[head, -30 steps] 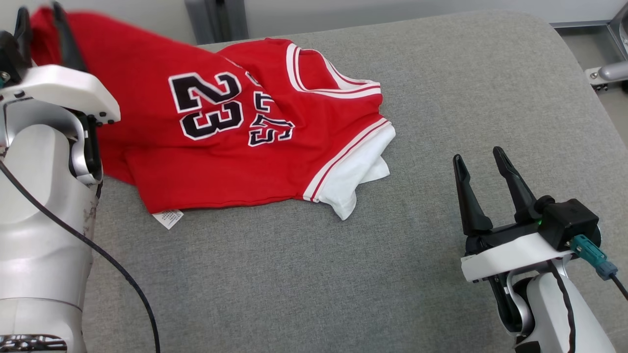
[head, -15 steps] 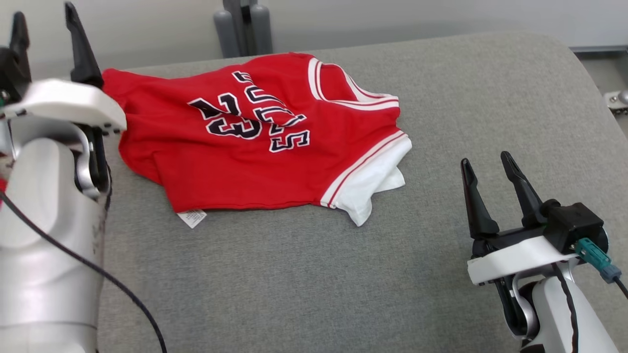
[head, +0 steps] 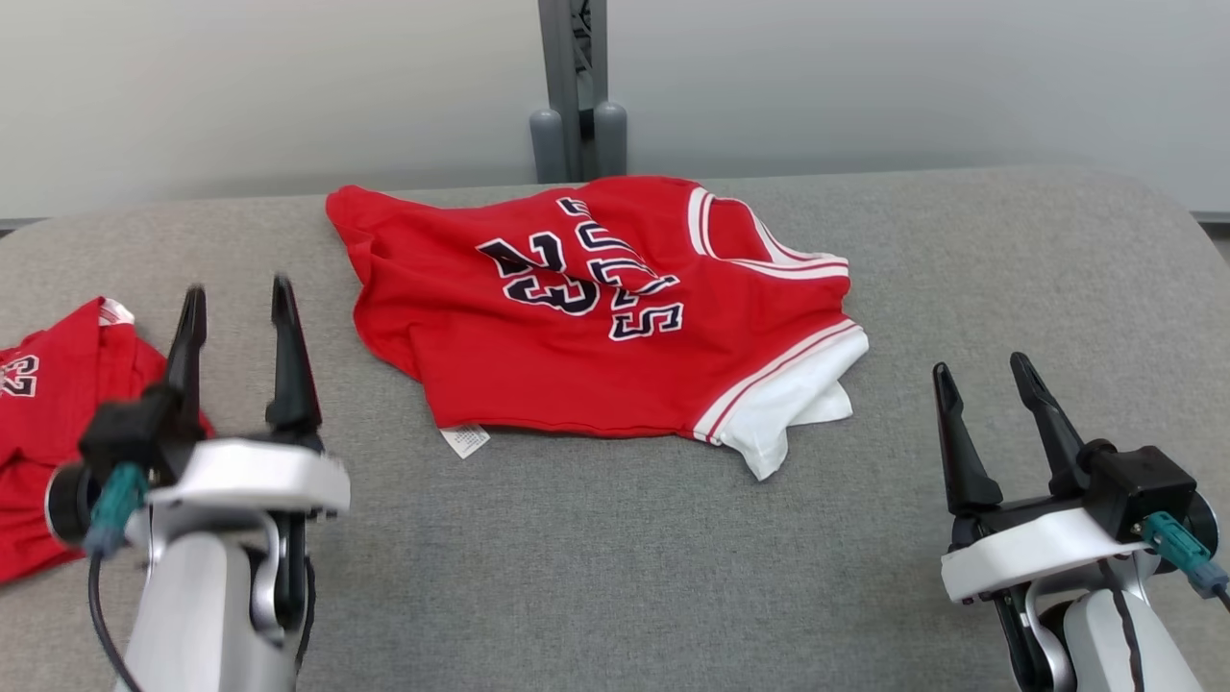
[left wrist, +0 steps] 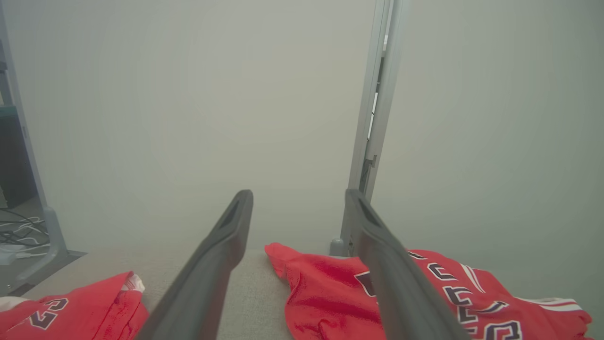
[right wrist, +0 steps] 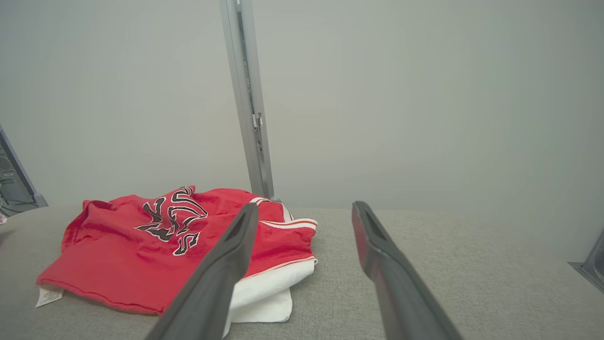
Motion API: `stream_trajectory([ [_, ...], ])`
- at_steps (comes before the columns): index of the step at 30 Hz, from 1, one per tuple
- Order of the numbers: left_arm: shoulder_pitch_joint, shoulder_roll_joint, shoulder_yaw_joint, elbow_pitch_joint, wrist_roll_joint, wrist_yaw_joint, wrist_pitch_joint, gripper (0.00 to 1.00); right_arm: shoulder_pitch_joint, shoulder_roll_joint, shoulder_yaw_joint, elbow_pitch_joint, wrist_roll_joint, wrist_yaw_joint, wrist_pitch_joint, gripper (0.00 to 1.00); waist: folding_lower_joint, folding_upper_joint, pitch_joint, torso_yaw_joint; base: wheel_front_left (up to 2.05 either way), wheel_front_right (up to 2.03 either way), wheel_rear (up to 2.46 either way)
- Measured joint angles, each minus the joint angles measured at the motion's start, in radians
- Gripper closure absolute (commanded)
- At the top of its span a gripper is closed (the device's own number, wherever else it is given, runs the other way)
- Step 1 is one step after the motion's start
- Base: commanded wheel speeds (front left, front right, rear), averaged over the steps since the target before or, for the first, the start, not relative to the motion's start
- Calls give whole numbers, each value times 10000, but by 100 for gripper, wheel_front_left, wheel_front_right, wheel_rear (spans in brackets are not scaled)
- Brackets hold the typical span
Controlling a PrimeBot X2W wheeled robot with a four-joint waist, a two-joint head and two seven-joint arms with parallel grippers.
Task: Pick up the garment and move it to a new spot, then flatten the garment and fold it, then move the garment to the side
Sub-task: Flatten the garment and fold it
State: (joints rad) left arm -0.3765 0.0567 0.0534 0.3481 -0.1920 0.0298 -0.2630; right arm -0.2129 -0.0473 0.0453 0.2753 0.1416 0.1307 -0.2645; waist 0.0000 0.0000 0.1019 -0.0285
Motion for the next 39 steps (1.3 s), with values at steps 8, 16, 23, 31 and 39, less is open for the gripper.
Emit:
stream_trajectory([
  [8,2388,-63,21,-867,-73,-299,0,0,203,-2,13,67,-21,0,0,0,0,0,-422,271,0,0,0],
  [16,2934,-77,-531,-748,-546,-109,-2,0,409,0,-29,286,-123,0,0,0,0,0,-573,563,0,0,0],
  [23,2776,-81,-1039,-755,-458,-44,-2,0,96,-4,-334,1406,-286,0,0,0,0,0,-285,813,0,0,0],
  [31,2513,-84,-1415,-550,-219,109,-2,0,-1260,-107,-355,3898,-456,2,0,0,0,0,294,1250,0,0,0],
  [39,2254,-81,-1367,-533,-180,151,-2,0,-2172,-205,-614,5551,-159,0,0,0,0,0,771,1809,0,0,0],
])
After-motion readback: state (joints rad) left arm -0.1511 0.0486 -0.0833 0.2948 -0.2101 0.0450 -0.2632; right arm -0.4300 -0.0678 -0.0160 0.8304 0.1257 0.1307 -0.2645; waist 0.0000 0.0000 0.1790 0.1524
